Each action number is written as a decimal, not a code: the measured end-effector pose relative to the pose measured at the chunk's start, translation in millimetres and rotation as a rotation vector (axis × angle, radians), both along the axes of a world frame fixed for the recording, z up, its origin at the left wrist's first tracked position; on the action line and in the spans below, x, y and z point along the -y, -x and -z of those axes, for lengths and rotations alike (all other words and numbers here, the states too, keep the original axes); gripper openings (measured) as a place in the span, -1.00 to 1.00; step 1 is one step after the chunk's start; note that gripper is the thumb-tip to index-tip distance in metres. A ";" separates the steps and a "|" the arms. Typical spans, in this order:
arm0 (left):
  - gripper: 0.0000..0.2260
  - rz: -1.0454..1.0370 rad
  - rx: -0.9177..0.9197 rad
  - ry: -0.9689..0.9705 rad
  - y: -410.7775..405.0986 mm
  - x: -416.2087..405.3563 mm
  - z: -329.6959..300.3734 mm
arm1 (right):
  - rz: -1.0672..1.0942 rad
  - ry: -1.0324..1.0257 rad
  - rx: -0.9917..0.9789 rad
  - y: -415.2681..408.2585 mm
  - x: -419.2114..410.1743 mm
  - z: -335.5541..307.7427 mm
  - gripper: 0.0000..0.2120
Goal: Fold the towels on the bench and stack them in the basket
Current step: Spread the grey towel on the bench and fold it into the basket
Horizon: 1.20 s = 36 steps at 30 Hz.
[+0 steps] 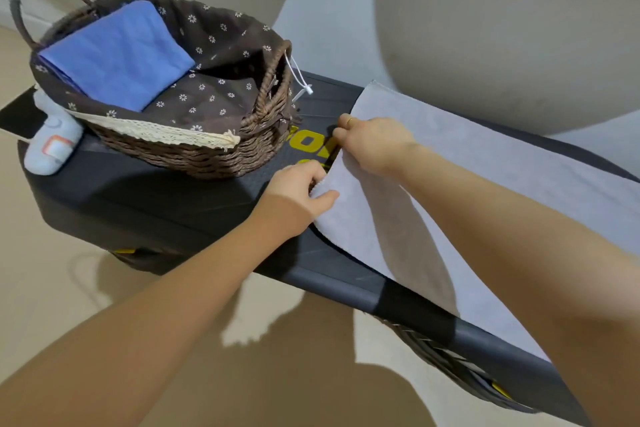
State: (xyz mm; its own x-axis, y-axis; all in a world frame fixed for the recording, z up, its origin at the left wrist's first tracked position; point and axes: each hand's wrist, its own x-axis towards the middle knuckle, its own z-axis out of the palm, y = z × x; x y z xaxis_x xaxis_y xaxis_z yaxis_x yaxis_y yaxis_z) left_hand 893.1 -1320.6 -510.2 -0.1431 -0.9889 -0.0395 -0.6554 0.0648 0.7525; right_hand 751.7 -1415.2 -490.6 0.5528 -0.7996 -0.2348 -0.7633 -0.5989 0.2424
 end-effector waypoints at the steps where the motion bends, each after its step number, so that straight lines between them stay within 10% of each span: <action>1: -0.73 -0.017 -0.018 -0.007 0.1 0.3 0.0 | 0.002 0.026 -0.031 3.0 2.8 -0.3 -0.68; 14: -0.68 0.014 -0.110 -0.069 -17.4 -0.7 -9.5 | 0.809 0.170 0.520 50.1 30.5 -15.4 -0.75; 18: -0.67 0.092 -0.101 -0.021 -31.2 -8.6 -36.6 | 0.802 0.048 0.992 16.3 37.3 -29.7 -0.70; 25: -0.90 0.062 0.203 0.303 -82.6 -1.3 -96.1 | 0.684 -0.081 1.271 -17.7 43.9 -95.2 -0.54; 36: -0.77 0.402 0.210 -0.185 42.4 -22.7 -85.7 | 0.994 -0.120 1.298 112.7 -19.6 -51.3 -0.74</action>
